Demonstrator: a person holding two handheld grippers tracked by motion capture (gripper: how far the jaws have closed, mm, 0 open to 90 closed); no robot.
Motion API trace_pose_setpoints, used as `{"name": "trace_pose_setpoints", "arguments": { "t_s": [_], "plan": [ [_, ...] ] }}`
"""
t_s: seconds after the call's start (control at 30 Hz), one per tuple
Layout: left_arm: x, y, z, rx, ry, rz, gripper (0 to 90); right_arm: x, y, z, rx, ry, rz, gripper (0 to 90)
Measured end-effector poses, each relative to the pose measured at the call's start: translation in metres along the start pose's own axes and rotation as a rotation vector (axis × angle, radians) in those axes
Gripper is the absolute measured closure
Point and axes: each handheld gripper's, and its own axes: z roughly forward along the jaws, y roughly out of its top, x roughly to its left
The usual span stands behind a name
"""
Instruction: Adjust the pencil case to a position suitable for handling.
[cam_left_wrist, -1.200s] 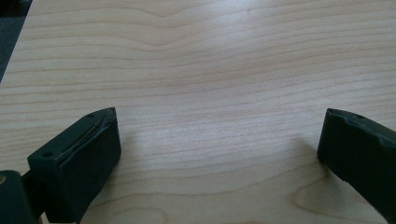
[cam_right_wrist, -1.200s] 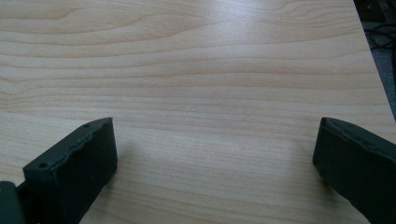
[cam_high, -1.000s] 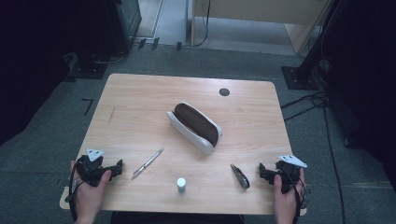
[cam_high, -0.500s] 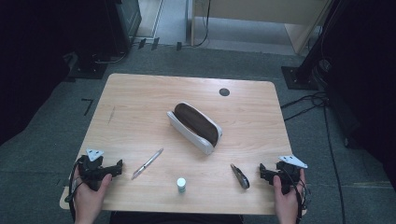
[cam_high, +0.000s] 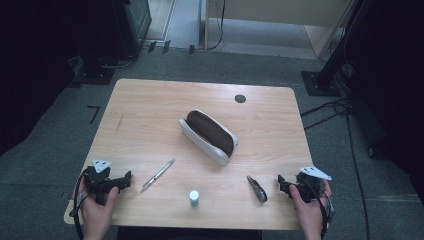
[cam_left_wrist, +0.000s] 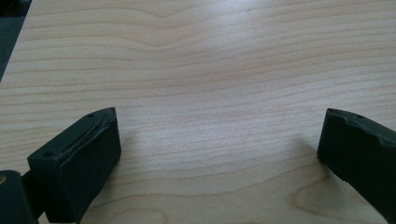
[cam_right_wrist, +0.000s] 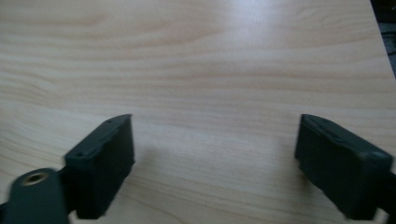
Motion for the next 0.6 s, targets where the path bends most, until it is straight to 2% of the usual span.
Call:
{"name": "trace_pose_setpoints", "arguments": {
  "t_s": [0.03,0.3,0.47,0.6],
  "plan": [
    [0.0,0.0,0.0,0.0,0.0,0.0,0.0,0.001,0.002,-0.002,-0.005,0.008,0.008,13.0],
    [0.0,0.0,0.0,0.0,0.0,0.0,0.0,0.014,0.029,-0.023,-0.062,0.031,-0.05,12.9],
    [0.0,0.0,0.0,0.0,0.001,0.0,0.0,0.026,0.051,-0.033,-0.128,0.055,-0.072,13.1],
    [0.0,0.0,0.0,0.0,0.0,0.0,0.0,0.039,0.069,-0.036,-0.155,0.096,-0.086,13.1]
  ]
}}
